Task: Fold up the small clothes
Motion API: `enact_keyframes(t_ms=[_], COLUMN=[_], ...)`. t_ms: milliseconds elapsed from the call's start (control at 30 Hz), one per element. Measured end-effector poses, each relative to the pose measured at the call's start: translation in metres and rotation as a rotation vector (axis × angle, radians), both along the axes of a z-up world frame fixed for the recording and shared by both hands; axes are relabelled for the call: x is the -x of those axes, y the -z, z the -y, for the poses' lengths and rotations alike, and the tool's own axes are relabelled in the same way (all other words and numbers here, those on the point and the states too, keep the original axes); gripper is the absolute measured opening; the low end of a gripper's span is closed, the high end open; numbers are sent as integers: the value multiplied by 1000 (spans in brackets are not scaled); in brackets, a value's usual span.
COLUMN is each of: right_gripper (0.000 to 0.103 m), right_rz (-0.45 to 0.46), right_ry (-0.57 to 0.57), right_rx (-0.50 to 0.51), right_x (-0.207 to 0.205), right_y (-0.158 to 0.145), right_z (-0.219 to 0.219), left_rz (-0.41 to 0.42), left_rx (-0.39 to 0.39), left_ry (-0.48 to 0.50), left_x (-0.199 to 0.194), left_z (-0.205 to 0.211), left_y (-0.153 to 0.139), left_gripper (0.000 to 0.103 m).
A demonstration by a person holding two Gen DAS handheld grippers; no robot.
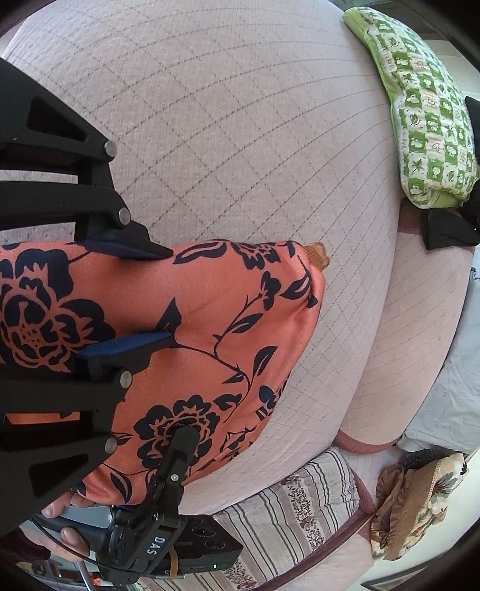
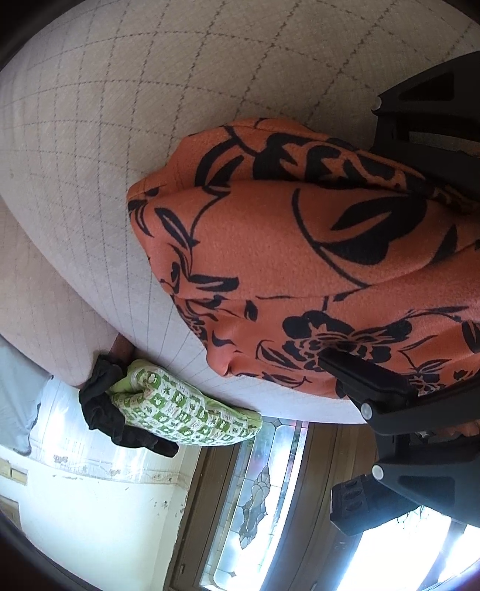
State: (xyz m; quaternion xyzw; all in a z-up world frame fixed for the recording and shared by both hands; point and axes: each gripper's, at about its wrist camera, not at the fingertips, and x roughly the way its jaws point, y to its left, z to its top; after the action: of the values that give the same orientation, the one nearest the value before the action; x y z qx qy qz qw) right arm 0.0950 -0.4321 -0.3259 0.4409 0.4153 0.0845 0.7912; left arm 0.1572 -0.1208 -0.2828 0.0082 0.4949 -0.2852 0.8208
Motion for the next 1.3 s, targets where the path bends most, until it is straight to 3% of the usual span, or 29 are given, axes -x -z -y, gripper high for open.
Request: enact_keyframes(t_ms=[167,267,367,433,500,533,600,700,800,867,1000,1067,1100,1200,1300], right_gripper=[74,72,68,68,67,67,69,73,77,77,76,73,70,68,69], right_rz=[68,107,73,-21,-50,-52,-62,-81,-105,-92,59,167,178,61,-40], right_ry=[-15,-43,-44,-16,-3,-2,-2,-5,-2,17,176,200,183,152,109], right_rx=[45,64,127,130,62,27,-16,-100,-142,-128,80,78,89,125,6], right_x=[-11,-26,-40,-47,-46,-45,-41,-36,-29,-23,2,15,16,8,2], right_y=[-18,-31,-29,-13,-3,0,6,15,19,13,-29,-45,-49,-37,-16], right_z=[-18,-33,-43,-39,-28,-22,-16,-6,3,7,19,23,22,15,20], left_rz=[40,47,86,43,-36,-69,-132,-162,-207,-246,-192,-165,-151,-153,-223], left_rx=[-13,49,-45,-41,-22,-26,19,96,122,134,143,138,125,109,155], left_ry=[-14,17,-7,-42,-91,-122,-163,-177,-113,-81,-50,-31,-28,-19,-31], left_x=[-4,-10,-15,-22,-30,-33,-34,-24,-15,-8,7,12,14,9,-9], left_z=[-8,-12,-8,-17,-34,-42,-59,-71,-63,-57,-51,-46,-43,-35,-35], left_y=[-12,-25,-34,-29,-13,-6,10,17,24,31,30,25,22,18,23], left_gripper=[34,16,16,22,54,62,66,72,84,85,82,74,74,74,79])
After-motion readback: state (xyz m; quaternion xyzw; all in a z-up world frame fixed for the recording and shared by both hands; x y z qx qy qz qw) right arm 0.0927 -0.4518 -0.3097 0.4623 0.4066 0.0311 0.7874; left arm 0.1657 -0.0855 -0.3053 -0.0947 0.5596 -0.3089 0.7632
